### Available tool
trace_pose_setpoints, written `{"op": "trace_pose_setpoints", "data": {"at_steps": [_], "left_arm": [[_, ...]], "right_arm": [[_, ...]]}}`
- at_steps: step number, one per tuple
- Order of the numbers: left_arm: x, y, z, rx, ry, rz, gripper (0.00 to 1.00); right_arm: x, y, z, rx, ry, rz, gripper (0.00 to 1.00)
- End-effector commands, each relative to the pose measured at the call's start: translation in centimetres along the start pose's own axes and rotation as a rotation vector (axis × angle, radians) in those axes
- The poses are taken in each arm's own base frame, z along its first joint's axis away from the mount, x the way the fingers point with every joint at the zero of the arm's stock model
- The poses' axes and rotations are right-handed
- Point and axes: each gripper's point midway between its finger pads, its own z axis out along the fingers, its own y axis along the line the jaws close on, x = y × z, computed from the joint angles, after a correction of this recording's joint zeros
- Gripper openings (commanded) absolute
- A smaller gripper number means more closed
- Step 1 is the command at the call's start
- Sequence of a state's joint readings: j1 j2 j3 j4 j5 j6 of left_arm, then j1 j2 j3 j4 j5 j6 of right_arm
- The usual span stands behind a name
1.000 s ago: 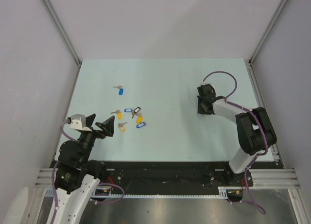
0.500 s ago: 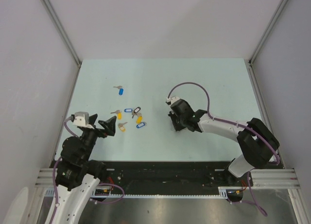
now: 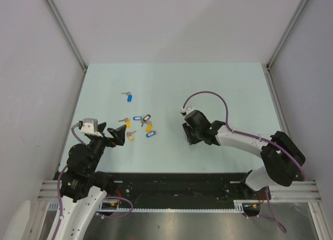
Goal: Put the keys on the keyring
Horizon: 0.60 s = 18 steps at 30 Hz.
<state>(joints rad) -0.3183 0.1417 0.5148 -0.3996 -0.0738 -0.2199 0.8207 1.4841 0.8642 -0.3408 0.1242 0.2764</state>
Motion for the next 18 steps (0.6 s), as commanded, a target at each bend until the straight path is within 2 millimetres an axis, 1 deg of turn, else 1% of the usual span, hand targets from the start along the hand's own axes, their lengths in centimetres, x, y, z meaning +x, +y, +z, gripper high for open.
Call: {"op": "trace_pose_setpoints", "data": {"at_steps": [1, 5, 7, 11, 18], "left_arm": [[-1.6, -0.9, -0.3, 0.035, -0.027, -0.006, 1.00], [-1.5, -0.9, -0.2, 0.037, -0.022, -0.006, 1.00], [-1.5, -0.9, -0.2, 0.038, -0.020, -0.006, 1.00], [-1.5, -1.0, -0.2, 0.041, -0.019, -0.004, 1.00], [-1.5, -1.1, -0.3, 0.048, -0.020, -0.004, 1.00]], "right_arm": [[-1.0, -0.4, -0.6, 0.031, -0.041, 0.042, 0.33], [-0.8, -1.4, -0.1, 0.060, -0.023, 0.129, 0.32], [-0.9, -1.5, 0.0, 0.052, -0.019, 0.154, 0.31], [-1.1, -0.7, 0.3, 0.006, -0.019, 0.171, 0.29], [-0.6, -1.2, 1.7, 0.009, 0.013, 0.195, 0.25]]}}
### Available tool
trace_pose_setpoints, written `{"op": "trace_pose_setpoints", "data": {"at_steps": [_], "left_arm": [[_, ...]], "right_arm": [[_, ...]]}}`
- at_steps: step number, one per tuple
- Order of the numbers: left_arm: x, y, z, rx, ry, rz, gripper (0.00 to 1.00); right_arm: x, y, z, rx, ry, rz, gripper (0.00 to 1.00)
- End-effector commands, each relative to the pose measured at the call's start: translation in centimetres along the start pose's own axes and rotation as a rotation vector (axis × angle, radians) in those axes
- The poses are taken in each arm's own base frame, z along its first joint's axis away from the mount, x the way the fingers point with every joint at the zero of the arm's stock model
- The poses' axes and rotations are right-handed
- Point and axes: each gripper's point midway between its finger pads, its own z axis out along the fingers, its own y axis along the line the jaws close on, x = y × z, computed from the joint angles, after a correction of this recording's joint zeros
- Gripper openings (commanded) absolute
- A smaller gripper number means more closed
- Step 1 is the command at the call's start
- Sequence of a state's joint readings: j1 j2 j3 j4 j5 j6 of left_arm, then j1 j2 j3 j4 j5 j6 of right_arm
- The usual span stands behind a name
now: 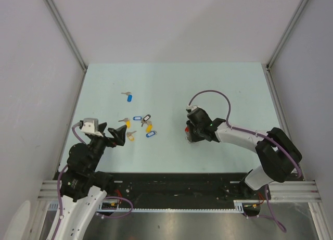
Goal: Put the keys on the keyring
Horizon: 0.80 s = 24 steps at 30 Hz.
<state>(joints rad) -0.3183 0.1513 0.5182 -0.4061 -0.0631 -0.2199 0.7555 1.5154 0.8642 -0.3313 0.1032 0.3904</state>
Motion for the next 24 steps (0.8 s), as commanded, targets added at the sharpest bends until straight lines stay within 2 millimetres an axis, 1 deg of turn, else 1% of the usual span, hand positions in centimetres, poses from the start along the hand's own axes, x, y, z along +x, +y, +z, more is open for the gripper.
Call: {"op": "trace_pose_setpoints", "data": {"at_steps": [1, 3, 6, 7, 12, 14, 15, 18, 19, 20, 21, 22, 23, 24], "left_arm": [[-1.8, -0.9, -0.4, 0.039, -0.037, -0.005, 1.00], [-1.7, -0.9, -0.4, 0.040, -0.034, -0.005, 1.00], [-1.7, -1.0, -0.4, 0.042, -0.035, -0.005, 1.00], [-1.6, -1.0, -0.3, 0.043, -0.032, -0.006, 1.00], [-1.6, -1.1, -0.3, 0.047, -0.030, -0.003, 1.00], [-1.5, -1.0, -0.3, 0.046, -0.027, -0.003, 1.00], [-1.6, -1.0, -0.3, 0.045, -0.028, -0.003, 1.00], [-1.5, -1.0, -0.3, 0.046, -0.027, -0.003, 1.00], [-1.5, -1.0, -0.2, 0.044, -0.025, -0.002, 1.00], [-1.6, -1.0, -0.2, 0.045, -0.028, -0.003, 1.00], [-1.5, -1.0, -0.2, 0.044, -0.024, -0.002, 1.00], [-1.4, -1.0, -0.2, 0.042, -0.023, -0.002, 1.00], [-1.4, -1.0, -0.2, 0.044, -0.022, -0.002, 1.00], [-1.4, -1.0, -0.2, 0.042, -0.021, -0.002, 1.00]], "right_arm": [[-0.3, 0.3, 1.0, -0.015, 0.002, 0.030, 0.24], [-0.3, 0.3, 1.3, -0.014, 0.005, 0.027, 0.22], [-0.3, 0.4, 1.5, -0.019, 0.007, 0.018, 0.16], [-0.3, 0.3, 1.5, -0.016, 0.006, 0.012, 0.12], [-1.1, 0.2, 1.1, -0.011, -0.022, -0.039, 0.01], [-1.1, -0.2, 1.0, 0.010, -0.018, -0.058, 0.00], [-1.1, -0.1, 1.0, 0.009, -0.016, -0.074, 0.00], [-0.6, 0.6, 1.2, -0.004, -0.002, -0.091, 0.00], [-0.4, 1.3, 1.1, -0.017, 0.000, -0.092, 0.00], [-0.5, 1.7, 1.2, -0.024, -0.004, -0.093, 0.01], [-0.3, 2.1, 1.4, -0.034, 0.004, -0.095, 0.09], [-0.4, 3.0, 1.3, -0.053, 0.000, -0.105, 0.14], [-0.4, 3.5, 1.3, -0.061, -0.002, -0.110, 0.19], [-0.5, 3.7, 1.3, -0.062, -0.002, -0.115, 0.28]]}}
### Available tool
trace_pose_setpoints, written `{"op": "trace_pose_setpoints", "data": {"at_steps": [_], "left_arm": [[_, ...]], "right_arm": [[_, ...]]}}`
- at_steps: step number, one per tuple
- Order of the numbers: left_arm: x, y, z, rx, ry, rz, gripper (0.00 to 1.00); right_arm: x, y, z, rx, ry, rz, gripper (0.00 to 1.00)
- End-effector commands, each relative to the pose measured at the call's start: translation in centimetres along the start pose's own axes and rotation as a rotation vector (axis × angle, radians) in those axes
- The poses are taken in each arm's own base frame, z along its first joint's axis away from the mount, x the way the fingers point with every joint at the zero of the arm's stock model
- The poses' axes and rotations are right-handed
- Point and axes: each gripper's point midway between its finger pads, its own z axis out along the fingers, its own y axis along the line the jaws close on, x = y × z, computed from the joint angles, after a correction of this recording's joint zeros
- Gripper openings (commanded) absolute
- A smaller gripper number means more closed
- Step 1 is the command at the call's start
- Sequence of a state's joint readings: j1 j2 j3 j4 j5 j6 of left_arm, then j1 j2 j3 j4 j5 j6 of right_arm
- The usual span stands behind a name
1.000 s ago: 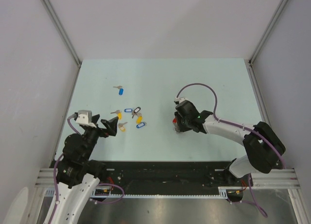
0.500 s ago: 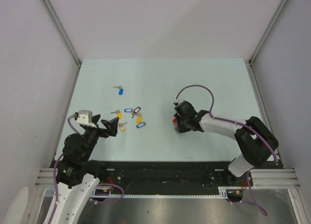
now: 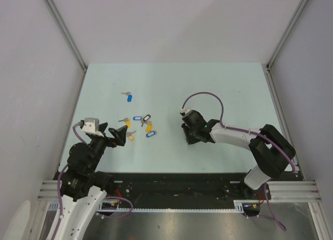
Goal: Put the keys on the keyring
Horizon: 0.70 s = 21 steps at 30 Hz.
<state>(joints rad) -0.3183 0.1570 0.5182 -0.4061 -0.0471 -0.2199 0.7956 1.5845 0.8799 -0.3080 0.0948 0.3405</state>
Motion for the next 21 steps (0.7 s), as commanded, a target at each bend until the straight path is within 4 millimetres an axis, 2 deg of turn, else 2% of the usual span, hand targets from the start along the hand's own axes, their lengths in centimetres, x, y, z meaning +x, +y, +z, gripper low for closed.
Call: {"op": "trace_pose_setpoints", "data": {"at_steps": [1, 4, 7, 8, 10, 11, 15, 18, 21], "left_arm": [[-1.6, -0.7, -0.2, 0.028, -0.030, -0.002, 1.00], [-1.6, -0.7, -0.2, 0.029, -0.028, -0.002, 1.00], [-1.6, -0.7, -0.2, 0.028, -0.027, -0.002, 1.00], [-1.6, -0.7, -0.2, 0.028, -0.030, -0.002, 1.00], [-1.5, -0.7, -0.2, 0.027, -0.027, -0.002, 1.00], [-1.6, -0.7, -0.2, 0.029, -0.028, -0.002, 1.00], [-1.6, -0.7, -0.2, 0.029, -0.030, -0.001, 1.00], [-1.5, -0.8, -0.2, 0.033, -0.028, -0.001, 1.00], [-1.5, -0.8, -0.2, 0.032, -0.028, -0.001, 1.00]], "right_arm": [[-2.0, 2.5, -0.3, -0.042, -0.045, -0.037, 0.32], [-3.1, 1.6, -1.1, -0.006, -0.066, -0.030, 0.45], [-3.9, -0.8, -2.0, 0.039, -0.080, 0.014, 0.55], [-4.1, -2.5, -2.2, 0.073, -0.075, 0.042, 0.57], [-4.6, -4.3, -2.6, 0.107, -0.083, 0.073, 0.62], [-5.0, -5.9, -2.7, 0.130, -0.087, 0.109, 0.64], [-5.1, -9.0, -2.1, 0.151, -0.079, 0.193, 0.72], [-4.8, -10.1, -1.3, 0.152, -0.064, 0.223, 0.75], [-3.9, -10.3, -0.3, 0.152, -0.026, 0.225, 0.76]]}}
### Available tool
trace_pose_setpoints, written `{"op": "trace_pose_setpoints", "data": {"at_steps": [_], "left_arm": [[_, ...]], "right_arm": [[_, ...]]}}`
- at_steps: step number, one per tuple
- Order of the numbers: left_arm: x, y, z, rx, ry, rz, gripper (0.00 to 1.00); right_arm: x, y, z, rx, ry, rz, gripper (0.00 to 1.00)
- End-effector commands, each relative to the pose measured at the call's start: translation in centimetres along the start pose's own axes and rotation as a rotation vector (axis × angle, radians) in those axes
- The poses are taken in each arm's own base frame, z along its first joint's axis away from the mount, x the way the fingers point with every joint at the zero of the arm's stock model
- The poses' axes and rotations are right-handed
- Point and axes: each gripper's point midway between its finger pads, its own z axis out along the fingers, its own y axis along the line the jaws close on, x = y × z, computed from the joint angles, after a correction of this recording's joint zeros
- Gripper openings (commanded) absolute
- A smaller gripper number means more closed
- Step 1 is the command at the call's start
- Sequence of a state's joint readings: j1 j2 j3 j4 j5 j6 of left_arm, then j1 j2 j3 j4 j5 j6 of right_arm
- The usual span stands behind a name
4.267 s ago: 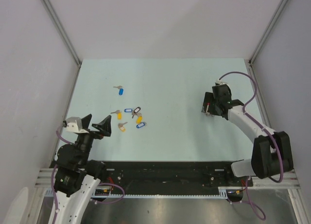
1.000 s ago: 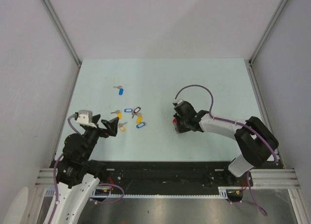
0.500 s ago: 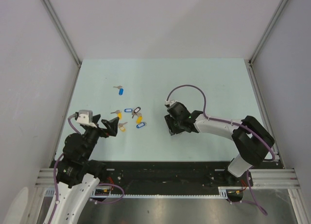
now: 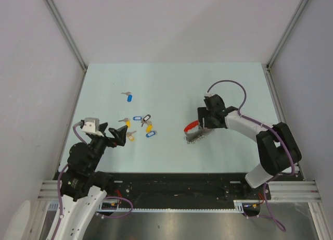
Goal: Put the keys on the keyring
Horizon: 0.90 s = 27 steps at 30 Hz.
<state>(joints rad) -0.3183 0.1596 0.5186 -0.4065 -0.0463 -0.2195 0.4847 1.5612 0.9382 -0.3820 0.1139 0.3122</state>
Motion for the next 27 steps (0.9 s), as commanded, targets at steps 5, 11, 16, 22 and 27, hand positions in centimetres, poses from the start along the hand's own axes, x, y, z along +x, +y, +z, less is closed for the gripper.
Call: {"op": "trace_pose_setpoints", "data": {"at_steps": [5, 11, 16, 22, 27], "left_arm": [[-1.7, -0.8, -0.3, 0.033, -0.035, -0.003, 1.00], [-1.7, -0.8, -0.3, 0.034, -0.035, -0.001, 1.00], [-1.7, -0.8, -0.3, 0.034, -0.035, -0.001, 1.00], [-1.6, -0.8, -0.3, 0.032, -0.031, -0.003, 1.00], [-1.6, -0.8, -0.3, 0.033, -0.032, -0.001, 1.00]], "right_arm": [[2.8, 2.7, 1.3, -0.079, 0.078, -0.047, 0.76], [5.4, 9.2, 0.1, -0.204, 0.095, -0.113, 0.75], [5.9, 13.7, -2.0, -0.340, 0.081, -0.157, 0.74], [2.7, 10.3, -2.7, -0.245, -0.014, -0.173, 0.65], [0.9, 7.4, -2.4, -0.220, -0.037, -0.181, 0.55]]}}
